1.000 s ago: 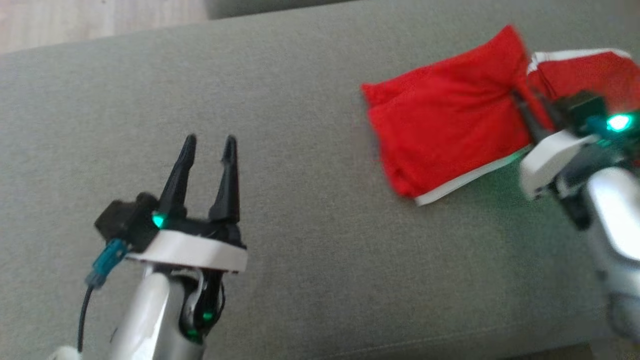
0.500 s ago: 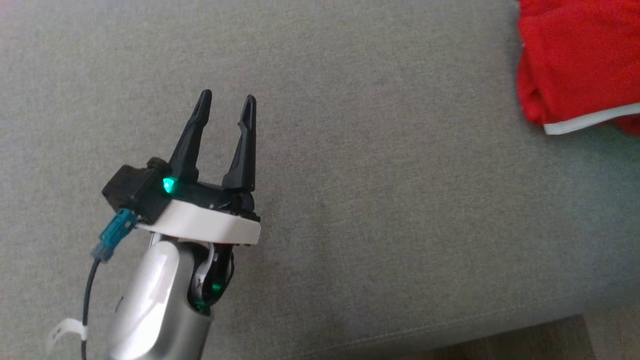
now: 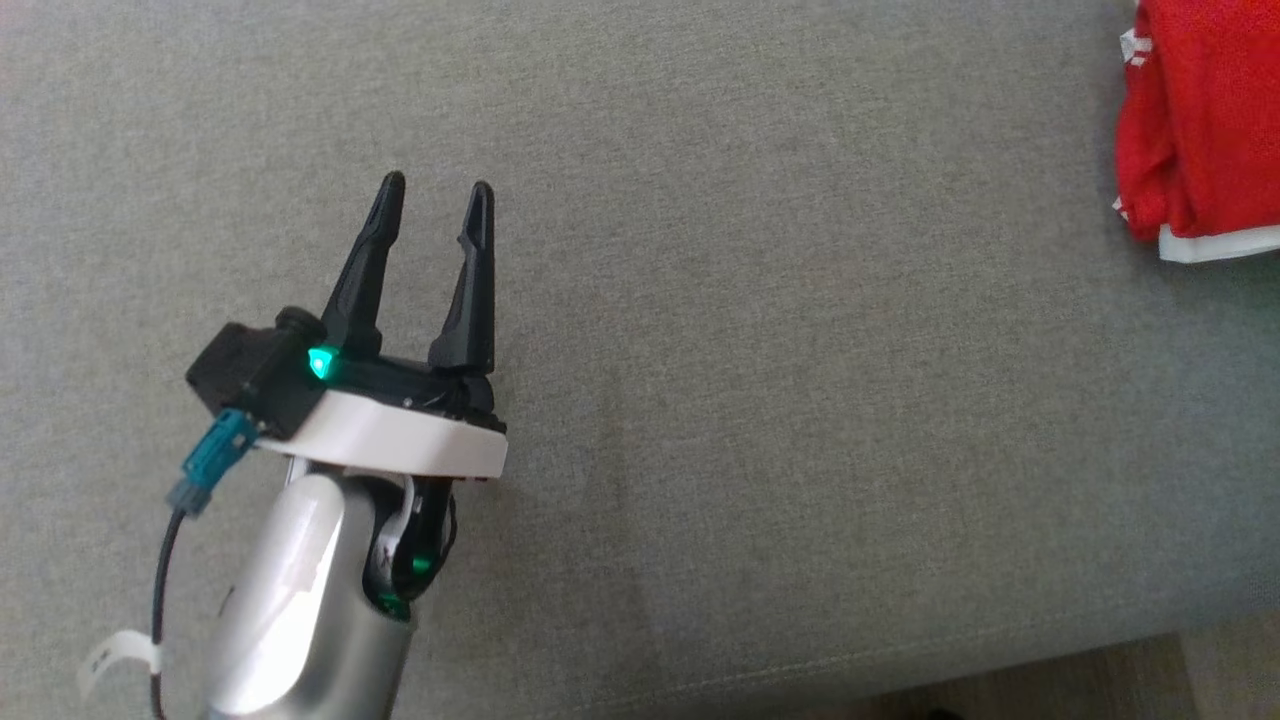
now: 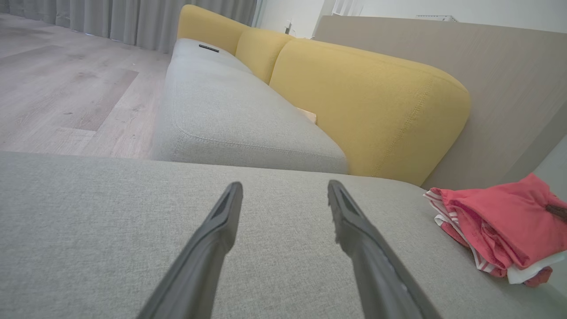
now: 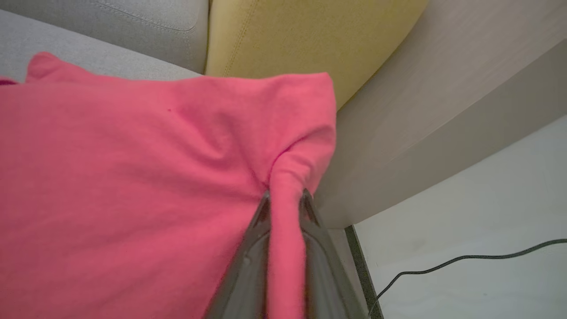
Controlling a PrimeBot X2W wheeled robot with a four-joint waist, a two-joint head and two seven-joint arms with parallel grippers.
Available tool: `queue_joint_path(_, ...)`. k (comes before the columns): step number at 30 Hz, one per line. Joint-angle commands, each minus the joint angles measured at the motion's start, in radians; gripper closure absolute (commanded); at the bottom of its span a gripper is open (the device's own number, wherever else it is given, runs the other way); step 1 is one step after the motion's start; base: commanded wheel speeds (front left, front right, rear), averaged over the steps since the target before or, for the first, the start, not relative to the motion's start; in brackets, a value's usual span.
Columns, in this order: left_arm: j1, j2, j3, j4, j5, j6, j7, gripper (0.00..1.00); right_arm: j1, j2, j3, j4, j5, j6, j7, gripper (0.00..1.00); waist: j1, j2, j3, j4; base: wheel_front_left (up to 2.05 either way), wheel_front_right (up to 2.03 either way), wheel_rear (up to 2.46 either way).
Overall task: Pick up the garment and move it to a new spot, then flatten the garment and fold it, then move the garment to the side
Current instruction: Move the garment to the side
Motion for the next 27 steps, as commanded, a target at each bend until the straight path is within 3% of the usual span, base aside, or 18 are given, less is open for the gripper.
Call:
queue_joint_path(1, -0.033, 0.007, 0.028, -0.028, 0.008, -0.003, -0.005, 0.0, -0.016, -0.021, -0.018, -0.029, -0.011, 0.007, -0.011, 0.0, -0.0001, 0.0, -0.004, -0.001, 0.0, 0.0, 0.0)
queue_joint_path(12, -0.02, 0.007, 0.045, -0.019, 0.001, 0.0, -0.005, 0.0, -0.004, 0.083, -0.06, -0.157, -0.049, 0.007, -0.026, 0.0, -0.0001, 0.0, -0.082, -0.002, 0.0, 0.0, 0.0)
queue_joint_path(21, 0.044, 0.007, 0.083, -0.029, -0.008, 0.011, -0.005, 0.0, 0.118, 0.264, 0.023, -0.412, 0.055, 0.007, -0.039, 0.0, -0.0001, 0.0, -0.209, 0.025, 0.0, 0.0, 0.0)
queue_joint_path(27, 0.11, 0.007, 0.094, -0.029, -0.006, 0.025, -0.005, 0.0, 0.277, 0.397, 0.017, -0.525, 0.104, 0.007, -0.067, 0.0, -0.0001, 0.0, -0.294, 0.06, 0.0, 0.0, 0.0)
